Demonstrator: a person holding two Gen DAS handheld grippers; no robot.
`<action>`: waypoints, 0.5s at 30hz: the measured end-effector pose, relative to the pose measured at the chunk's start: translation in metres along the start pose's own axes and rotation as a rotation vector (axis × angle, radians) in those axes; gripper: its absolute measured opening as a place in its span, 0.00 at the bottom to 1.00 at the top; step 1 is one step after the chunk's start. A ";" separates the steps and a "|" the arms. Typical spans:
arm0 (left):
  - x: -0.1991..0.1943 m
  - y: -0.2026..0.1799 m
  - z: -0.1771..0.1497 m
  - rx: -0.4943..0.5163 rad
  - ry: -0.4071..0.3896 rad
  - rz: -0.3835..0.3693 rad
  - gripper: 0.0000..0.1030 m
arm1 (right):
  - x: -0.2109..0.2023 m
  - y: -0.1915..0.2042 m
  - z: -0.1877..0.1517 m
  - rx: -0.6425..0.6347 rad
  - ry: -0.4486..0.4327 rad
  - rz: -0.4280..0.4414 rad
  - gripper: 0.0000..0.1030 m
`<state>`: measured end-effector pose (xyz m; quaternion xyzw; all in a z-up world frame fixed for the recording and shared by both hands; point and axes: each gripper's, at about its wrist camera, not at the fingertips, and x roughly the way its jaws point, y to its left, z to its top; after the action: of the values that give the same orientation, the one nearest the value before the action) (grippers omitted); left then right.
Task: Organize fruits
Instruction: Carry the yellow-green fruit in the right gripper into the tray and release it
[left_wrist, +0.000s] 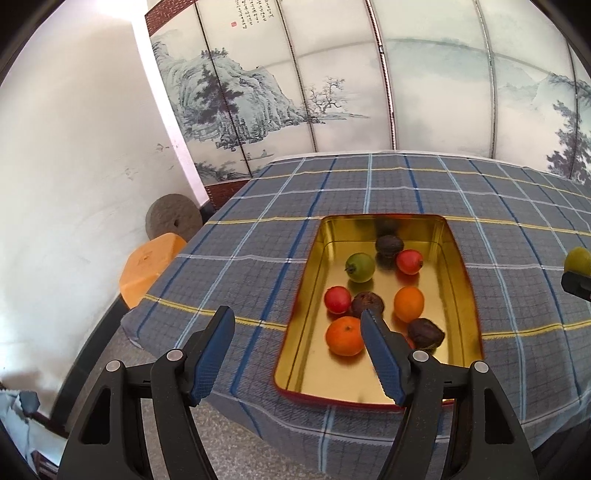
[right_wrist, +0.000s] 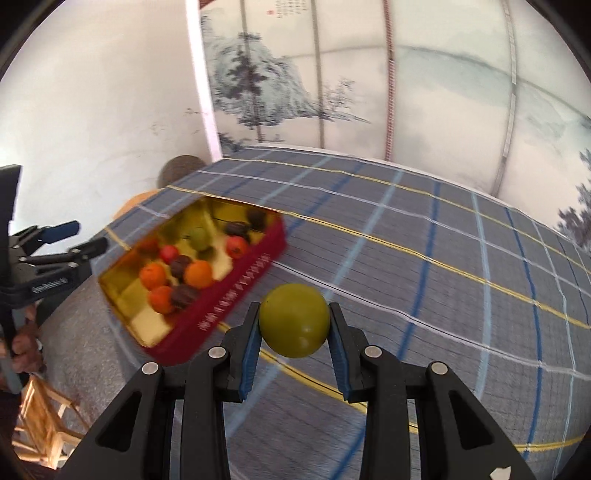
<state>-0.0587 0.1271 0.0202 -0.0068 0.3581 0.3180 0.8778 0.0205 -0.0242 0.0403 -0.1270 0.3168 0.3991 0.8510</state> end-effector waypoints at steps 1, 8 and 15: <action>0.000 0.003 -0.002 -0.001 0.000 0.004 0.69 | 0.001 0.007 0.003 -0.008 0.000 0.016 0.31; 0.006 0.028 -0.011 -0.043 0.019 0.017 0.69 | 0.011 0.042 0.013 -0.069 0.015 0.058 0.31; 0.010 0.045 -0.021 -0.046 0.030 0.050 0.69 | 0.036 0.073 0.024 -0.110 0.048 0.127 0.31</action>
<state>-0.0915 0.1636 0.0077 -0.0227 0.3639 0.3477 0.8638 -0.0072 0.0563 0.0388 -0.1626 0.3222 0.4660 0.8078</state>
